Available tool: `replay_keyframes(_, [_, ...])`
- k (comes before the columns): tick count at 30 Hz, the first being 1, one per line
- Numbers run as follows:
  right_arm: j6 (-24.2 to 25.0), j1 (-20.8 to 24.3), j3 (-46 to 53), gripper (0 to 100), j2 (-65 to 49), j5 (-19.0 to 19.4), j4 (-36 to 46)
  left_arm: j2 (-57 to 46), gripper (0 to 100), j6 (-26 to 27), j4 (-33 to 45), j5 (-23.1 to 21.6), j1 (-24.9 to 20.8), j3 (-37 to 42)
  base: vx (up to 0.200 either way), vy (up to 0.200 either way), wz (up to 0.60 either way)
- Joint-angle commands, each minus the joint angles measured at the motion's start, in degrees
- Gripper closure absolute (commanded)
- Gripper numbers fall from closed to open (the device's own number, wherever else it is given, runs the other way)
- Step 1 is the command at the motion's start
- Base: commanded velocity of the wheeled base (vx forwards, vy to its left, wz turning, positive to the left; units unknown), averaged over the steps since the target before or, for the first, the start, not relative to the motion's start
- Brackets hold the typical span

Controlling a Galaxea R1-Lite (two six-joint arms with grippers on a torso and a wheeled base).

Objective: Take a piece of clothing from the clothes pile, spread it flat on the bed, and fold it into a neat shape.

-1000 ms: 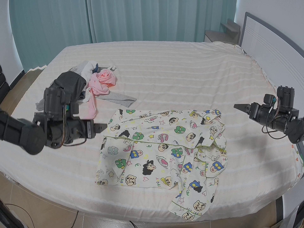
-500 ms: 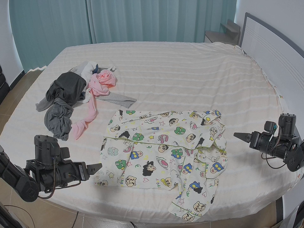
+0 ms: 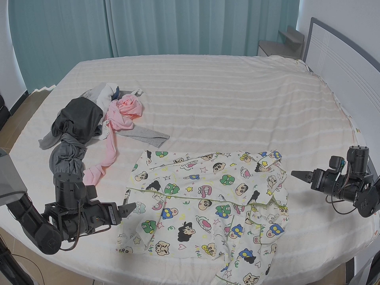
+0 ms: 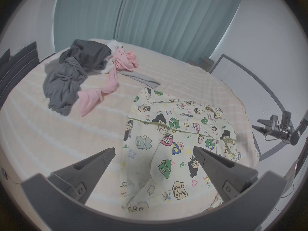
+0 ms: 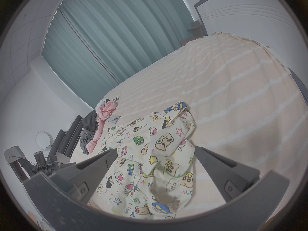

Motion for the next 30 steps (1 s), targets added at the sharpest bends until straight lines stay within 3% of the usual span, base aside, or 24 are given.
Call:
replay_keyframes(1, [0.1,0.8,0.1,0,0.3,0.0,0.0,7.1,0,-0.1,-0.2,-0.2,-1.9,-0.9,0.000,0.000,0.00])
replay_keyframes(8, [0.1,1.0,0.0,0,0.5,0.0,-0.1,14.2,0,-1.5,-0.3,-0.1,-3.0,-4.7,0.000,0.000,0.00])
replay_keyframes(10, [0.1,1.0,0.1,0,0.6,0.0,0.0,16.1,0,-4.7,-0.2,-0.3,-3.1,-7.1,0.000,0.000,0.00])
replay_keyframes(14, [0.1,1.0,0.0,0,0.6,0.0,-0.1,18.7,0,-5.8,-0.3,-0.6,-3.5,-9.0,0.000,0.000,0.00])
replay_keyframes(30, [0.1,0.9,0.2,0,0.7,0.0,-0.1,21.1,0,-9.7,-1.2,-2.9,-6.4,-11.1,0.000,0.000,0.00])
